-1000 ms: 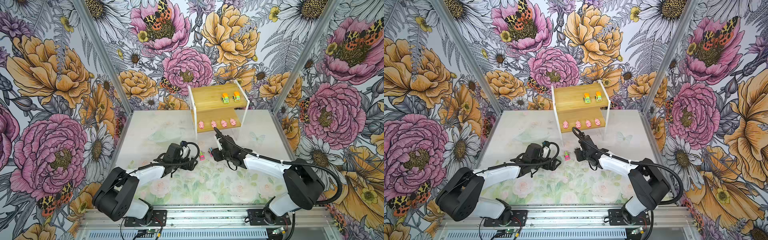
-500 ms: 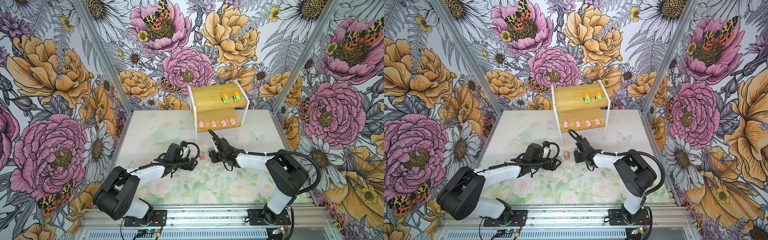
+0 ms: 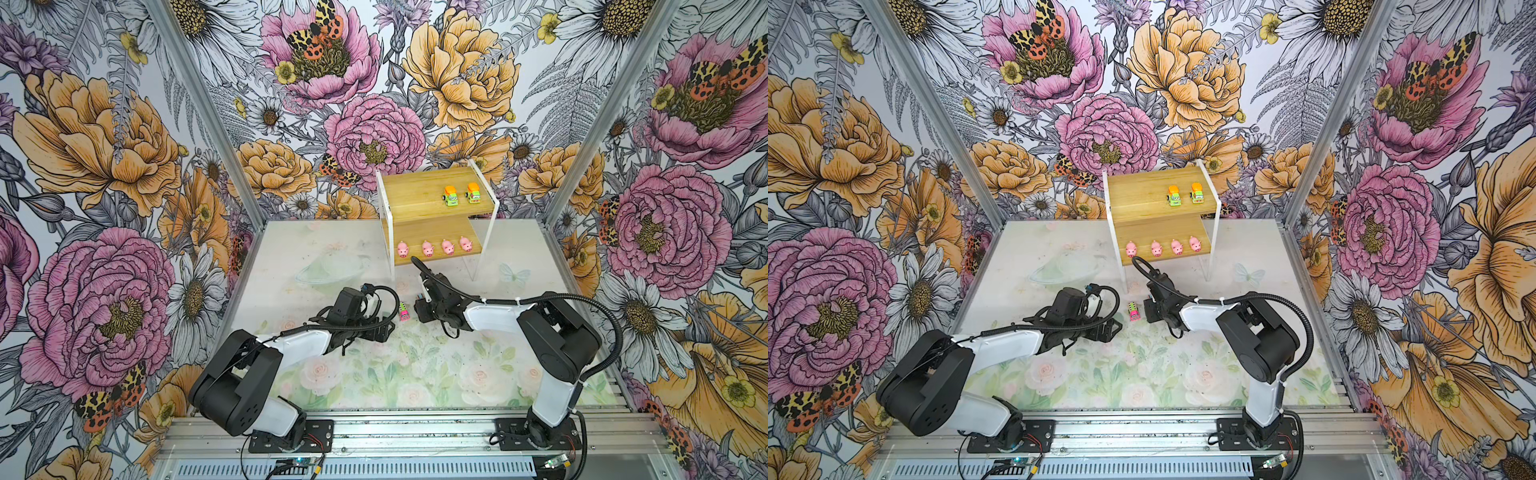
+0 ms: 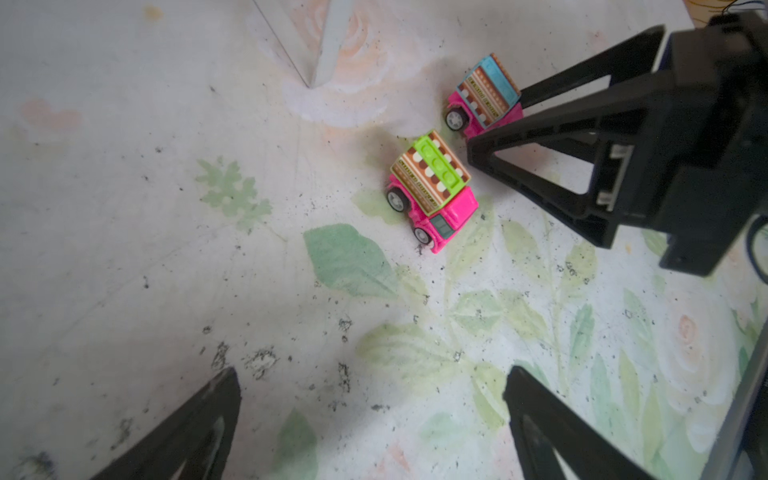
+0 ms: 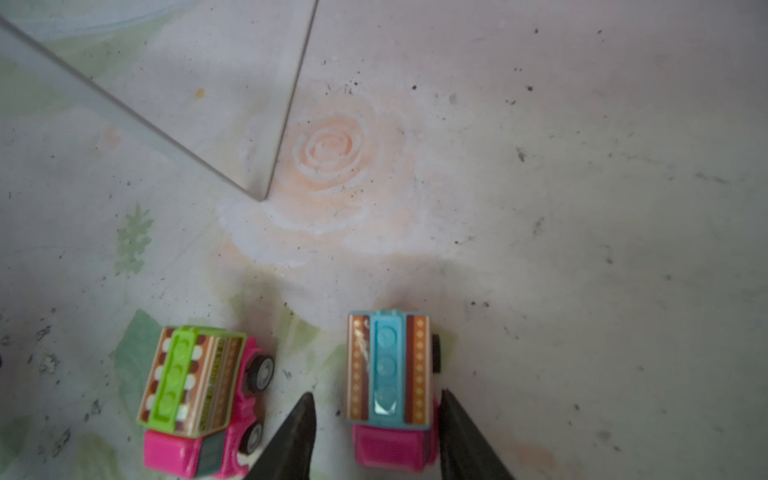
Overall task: Place and organize the plastic toys onto the shelf
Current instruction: 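Lower the right gripper around the teal-topped pink truck and close, then lift the pink truck with the right gripper above the upper shelf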
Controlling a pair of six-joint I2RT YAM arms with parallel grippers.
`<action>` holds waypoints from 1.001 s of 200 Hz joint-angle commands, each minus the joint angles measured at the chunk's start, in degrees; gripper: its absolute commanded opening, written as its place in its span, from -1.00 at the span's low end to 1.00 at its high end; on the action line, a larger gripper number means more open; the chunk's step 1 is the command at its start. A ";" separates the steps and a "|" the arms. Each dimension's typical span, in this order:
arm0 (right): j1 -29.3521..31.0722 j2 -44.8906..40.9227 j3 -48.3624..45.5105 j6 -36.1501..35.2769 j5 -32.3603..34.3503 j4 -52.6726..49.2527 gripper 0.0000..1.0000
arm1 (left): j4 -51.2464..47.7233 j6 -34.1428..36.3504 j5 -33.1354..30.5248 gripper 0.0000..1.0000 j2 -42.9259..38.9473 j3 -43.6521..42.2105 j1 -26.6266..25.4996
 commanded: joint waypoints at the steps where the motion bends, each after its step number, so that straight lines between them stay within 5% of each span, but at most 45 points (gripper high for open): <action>1: 0.16 1.00 1.18 0.24 1.03 2.04 -0.04 | 0.72 0.58 -1.03 0.98 0.59 0.43 0.23; 67: -0.92 1.49 0.82 -0.04 1.55 2.87 -0.11 | 0.78 0.48 -1.05 0.98 0.96 0.47 0.23; 134: -1.16 1.17 0.26 -0.14 0.63 2.92 -0.57 | 0.77 0.40 -1.01 0.98 0.82 0.56 0.23; 200: 0.62 -13.13 -1.21 1.77 -0.66 -8.21 -0.65 | 0.60 0.43 -0.73 0.97 0.31 0.61 0.25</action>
